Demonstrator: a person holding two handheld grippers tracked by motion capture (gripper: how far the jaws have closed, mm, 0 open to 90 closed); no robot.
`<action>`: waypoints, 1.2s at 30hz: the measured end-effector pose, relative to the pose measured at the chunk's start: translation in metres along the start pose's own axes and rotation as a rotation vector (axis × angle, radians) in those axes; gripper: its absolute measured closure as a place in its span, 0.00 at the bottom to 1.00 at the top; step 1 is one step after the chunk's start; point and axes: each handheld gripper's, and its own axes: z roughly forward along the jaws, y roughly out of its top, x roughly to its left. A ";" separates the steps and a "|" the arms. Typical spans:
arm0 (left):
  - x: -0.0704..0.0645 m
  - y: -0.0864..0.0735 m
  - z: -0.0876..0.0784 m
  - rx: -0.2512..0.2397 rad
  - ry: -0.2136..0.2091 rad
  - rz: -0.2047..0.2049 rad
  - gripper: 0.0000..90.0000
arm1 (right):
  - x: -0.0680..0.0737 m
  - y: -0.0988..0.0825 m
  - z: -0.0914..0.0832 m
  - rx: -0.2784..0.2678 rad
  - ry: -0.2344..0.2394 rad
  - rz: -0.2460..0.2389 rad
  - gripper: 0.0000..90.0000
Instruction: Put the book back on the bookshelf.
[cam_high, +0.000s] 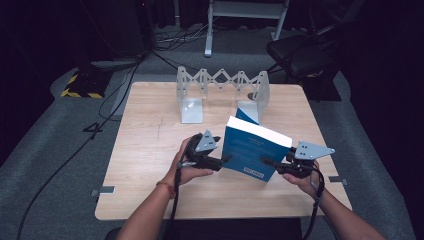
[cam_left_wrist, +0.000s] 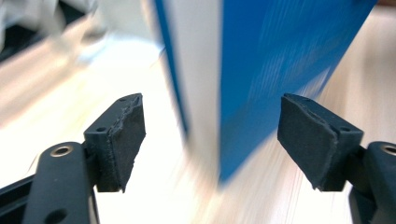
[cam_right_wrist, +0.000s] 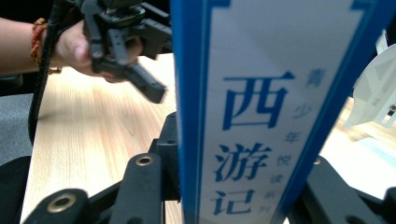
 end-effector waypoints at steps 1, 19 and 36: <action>0.003 -0.010 -0.007 0.023 0.015 -0.021 0.26 | 0.000 0.000 0.000 -0.001 -0.002 0.001 0.69; 0.031 -0.108 -0.045 0.238 0.163 -0.260 0.21 | -0.002 0.004 0.003 0.009 -0.035 0.023 0.69; 0.032 -0.106 -0.041 0.258 0.176 -0.261 0.17 | -0.009 0.013 0.010 0.006 -0.047 0.023 0.69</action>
